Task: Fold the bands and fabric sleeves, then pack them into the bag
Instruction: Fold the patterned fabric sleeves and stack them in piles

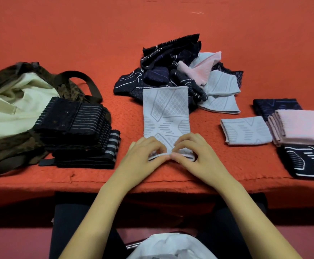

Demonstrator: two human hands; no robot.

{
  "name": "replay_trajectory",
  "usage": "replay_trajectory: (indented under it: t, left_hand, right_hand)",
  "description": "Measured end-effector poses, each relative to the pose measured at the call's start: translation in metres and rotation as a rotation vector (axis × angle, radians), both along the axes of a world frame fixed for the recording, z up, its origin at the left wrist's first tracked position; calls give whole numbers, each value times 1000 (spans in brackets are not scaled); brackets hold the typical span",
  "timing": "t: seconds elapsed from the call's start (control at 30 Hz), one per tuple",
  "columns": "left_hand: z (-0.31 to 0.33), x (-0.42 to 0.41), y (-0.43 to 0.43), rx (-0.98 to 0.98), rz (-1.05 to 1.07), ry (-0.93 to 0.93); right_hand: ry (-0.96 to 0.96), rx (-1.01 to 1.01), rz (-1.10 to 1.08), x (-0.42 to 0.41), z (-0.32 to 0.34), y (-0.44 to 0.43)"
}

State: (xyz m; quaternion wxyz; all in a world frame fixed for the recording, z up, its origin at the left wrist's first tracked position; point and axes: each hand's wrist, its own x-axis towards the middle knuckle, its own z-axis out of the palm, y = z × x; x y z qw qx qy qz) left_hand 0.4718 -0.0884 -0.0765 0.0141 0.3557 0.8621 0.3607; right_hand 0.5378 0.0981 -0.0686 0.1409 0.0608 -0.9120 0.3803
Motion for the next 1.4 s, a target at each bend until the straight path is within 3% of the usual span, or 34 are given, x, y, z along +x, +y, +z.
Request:
replay_trajectory:
  t: [0.23, 0.37, 0.57, 0.73, 0.83, 0.97, 1.13, 1.23, 1.4]
  left_hand:
    - [3, 3, -3, 25, 31, 60]
    - [8, 0, -1, 33, 45, 85]
    - [28, -30, 27, 19, 331, 5]
    - [21, -43, 37, 38, 513, -50]
    - [15, -38, 36, 162, 504, -98]
    - [11, -32, 40, 132, 502, -24]
    - [2, -35, 42, -29, 445, 378]
    - [-4, -37, 45, -72, 338, 342]
    - [-4, -33, 42, -166, 326, 287]
  right_hand:
    - [17, 31, 30, -3, -2, 2]
    - [-19, -42, -60, -5, 3, 0]
    - [-89, 14, -106, -33, 22, 5]
    - [-130, 93, -333, -63, 15, 6]
    - [-140, 109, -433, -72, 7, 3]
    - [-132, 87, -477, -74, 1, -4]
    - [-4, 56, -449, -76, -5, -2]
    - [87, 68, -423, -77, -6, -2]
    - [185, 287, -418, -72, -6, -5]
